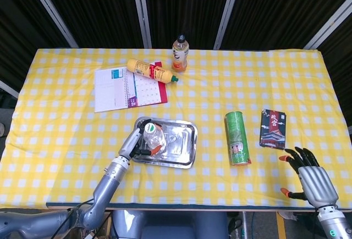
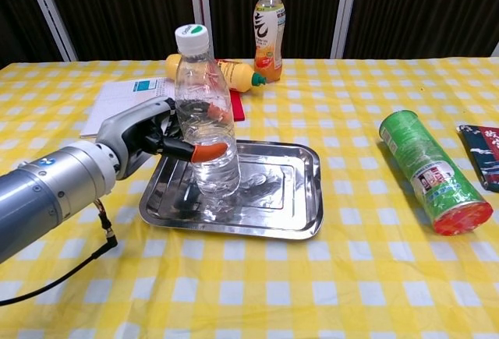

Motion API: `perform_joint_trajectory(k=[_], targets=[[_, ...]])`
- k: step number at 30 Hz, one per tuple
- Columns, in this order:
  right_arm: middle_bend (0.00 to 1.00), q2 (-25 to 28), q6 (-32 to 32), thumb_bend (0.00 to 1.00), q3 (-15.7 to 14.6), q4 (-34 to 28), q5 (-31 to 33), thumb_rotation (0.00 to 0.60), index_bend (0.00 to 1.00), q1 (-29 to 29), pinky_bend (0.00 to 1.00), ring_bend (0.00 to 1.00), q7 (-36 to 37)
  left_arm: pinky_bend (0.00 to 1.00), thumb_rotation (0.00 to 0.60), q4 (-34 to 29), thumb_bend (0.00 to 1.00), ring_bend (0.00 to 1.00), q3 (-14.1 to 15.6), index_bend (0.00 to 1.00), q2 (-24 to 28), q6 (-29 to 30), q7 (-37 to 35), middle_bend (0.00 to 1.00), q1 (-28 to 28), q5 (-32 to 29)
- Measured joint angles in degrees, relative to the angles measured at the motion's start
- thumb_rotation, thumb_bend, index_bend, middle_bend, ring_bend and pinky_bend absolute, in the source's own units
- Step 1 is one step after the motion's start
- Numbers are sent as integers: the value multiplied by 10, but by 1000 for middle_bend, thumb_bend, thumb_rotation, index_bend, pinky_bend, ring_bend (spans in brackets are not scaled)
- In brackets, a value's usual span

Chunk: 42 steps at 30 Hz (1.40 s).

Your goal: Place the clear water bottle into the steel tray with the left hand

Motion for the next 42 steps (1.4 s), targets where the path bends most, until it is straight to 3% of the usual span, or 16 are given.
perform_joint_trajectory(k=[8, 13, 17, 29, 35, 42], targets=[[149, 2, 0, 158, 0, 1, -2, 600, 273, 0, 19, 42, 8, 0, 600, 57, 504, 0, 6, 541, -27, -12, -10, 187, -6, 6], [149, 2, 0, 158, -1, 1, -5, 600, 273, 0, 19, 42, 8, 0, 600, 64, 439, 0, 9, 274, -32, -3, -3, 108, -6, 17], [149, 1, -1, 157, -2, 1, -5, 600, 273, 1, 19, 42, 5, 0, 600, 59, 378, 0, 12, 165, -29, 4, 2, 67, -6, 32], [150, -2, 0, 158, -1, -3, -3, 600, 273, 1, 19, 42, -4, 0, 600, 13, 326, 0, 21, 96, 6, 46, 22, 21, 10, 69], [149, -1, 3, 158, -1, -6, -2, 600, 273, -2, 19, 42, -8, 0, 600, -63, 326, 0, 28, 96, 79, 89, 76, 26, 41, 73], [149, 6, 6, 158, -3, -16, 1, 600, 273, -6, 19, 42, -9, 0, 600, -170, 334, 0, 54, 119, 253, 178, 206, 37, 113, 74]])
